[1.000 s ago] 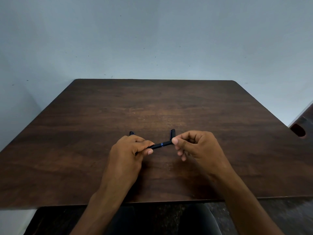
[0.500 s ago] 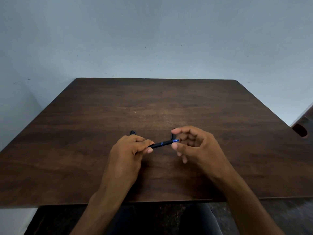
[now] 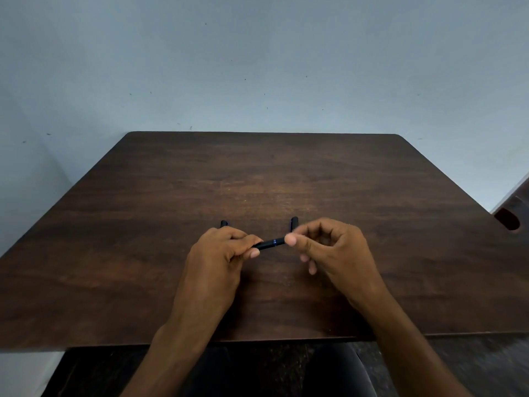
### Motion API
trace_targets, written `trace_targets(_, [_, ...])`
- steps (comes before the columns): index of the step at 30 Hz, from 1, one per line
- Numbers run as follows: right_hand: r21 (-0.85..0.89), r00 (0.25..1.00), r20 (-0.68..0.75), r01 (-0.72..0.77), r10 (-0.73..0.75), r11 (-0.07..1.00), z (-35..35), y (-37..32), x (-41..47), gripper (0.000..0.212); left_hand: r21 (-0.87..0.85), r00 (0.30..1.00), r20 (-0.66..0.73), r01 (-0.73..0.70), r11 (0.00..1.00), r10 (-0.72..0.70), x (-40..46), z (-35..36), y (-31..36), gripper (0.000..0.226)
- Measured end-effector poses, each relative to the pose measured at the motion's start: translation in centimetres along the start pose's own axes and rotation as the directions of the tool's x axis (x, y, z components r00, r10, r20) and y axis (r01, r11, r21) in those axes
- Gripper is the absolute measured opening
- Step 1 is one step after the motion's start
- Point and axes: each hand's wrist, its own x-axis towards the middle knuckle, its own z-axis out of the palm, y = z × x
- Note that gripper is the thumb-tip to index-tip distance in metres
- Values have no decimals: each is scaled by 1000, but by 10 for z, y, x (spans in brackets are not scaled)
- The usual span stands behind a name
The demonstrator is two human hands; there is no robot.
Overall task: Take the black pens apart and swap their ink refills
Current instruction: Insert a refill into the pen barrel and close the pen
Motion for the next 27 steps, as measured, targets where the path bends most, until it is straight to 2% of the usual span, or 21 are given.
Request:
trace_targets(3, [184,994,104,-1,-18,983,-5,-1,0,37,13,1000,3,2,1000,-2,0,-1,-1,21])
trace_targets(7, [72,996,88,21,-28,997,-7,1,2,16,31,1000,14,-11,999,10,0,-2,0,21])
trace_targets(10, [15,997,70,22,-23,1000,-6,1,1,9,34,1000,12,-16,999,16,0,-2,1,21])
trace_targets(15, [-65,999,22,30,-29,997,-3,0,-1,27,22,1000,14,-18,1000,17,-2,-2,1,22])
trace_targets(17, [-4,999,32,24,-24,1000,-4,-1,-1,18,33,1000,14,-18,999,17,-3,-2,1,21])
trace_targets(20, [151,997,76,12,-23,989,-7,0,-1,31,39,1000,27,-10,999,9,-1,-2,2,22])
trace_targets(24, [74,999,35,31,-33,997,-5,2,0,11,33,999,45,0,999,-1,1,-1,4,21])
trace_targets(27, [5,999,-4,44,-44,999,-3,1,-2,15,46,999,50,2,999,-5,0,0,5,22])
